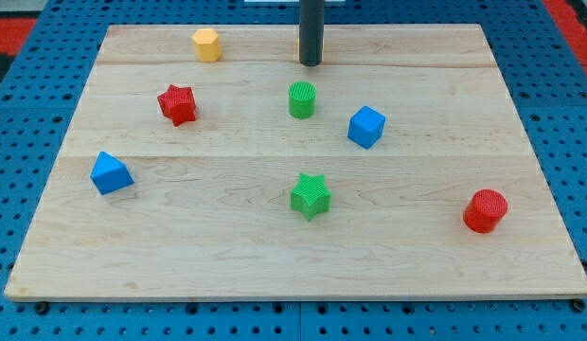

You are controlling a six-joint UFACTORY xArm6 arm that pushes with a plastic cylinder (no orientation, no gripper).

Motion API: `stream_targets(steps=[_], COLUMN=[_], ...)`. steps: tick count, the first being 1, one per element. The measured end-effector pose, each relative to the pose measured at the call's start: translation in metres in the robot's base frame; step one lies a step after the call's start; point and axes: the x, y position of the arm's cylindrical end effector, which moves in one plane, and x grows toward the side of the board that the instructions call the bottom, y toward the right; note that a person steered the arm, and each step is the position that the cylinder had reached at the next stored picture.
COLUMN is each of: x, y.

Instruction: Place your hand in between the red star and green circle

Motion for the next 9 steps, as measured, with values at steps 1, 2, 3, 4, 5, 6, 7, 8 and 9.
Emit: stream_targets(steps=[1,2,3,4,5,6,7,8,9], x=[0.000,0.001,0.007,0.021,0.038,0.058,0.080,0.092,0.103], y=[-0.001,-0.020,-0.040,-0.055,-0.072,-0.085,-0.086,-0.084,-0.066])
